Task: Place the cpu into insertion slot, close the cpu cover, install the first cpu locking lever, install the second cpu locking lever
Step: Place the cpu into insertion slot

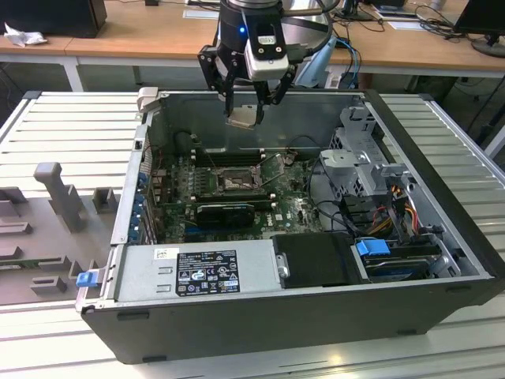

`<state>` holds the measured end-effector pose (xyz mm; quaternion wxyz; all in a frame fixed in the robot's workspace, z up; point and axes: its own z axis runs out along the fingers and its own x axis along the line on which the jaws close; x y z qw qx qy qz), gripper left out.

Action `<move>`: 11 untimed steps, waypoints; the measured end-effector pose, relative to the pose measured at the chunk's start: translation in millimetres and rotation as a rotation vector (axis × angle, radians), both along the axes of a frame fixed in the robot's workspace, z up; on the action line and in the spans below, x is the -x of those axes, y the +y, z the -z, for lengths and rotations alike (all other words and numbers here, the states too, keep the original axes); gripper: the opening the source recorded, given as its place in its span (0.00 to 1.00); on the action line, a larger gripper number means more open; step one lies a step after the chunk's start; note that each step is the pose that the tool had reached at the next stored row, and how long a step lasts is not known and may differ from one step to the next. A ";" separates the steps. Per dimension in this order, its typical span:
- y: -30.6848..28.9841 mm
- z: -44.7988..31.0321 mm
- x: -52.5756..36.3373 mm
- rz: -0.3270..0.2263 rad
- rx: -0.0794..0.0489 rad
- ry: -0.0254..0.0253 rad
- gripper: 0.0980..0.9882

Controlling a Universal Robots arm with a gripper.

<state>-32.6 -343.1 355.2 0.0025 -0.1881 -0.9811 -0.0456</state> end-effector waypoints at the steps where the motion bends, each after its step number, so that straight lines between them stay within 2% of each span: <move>1: 0.0 0.4 0.0 0.000 0.000 0.0001 0.48; 9: -0.1 2.2 0.0 0.004 0.000 0.0002 0.48; 11: -0.1 2.3 0.0 0.020 0.000 0.0002 0.48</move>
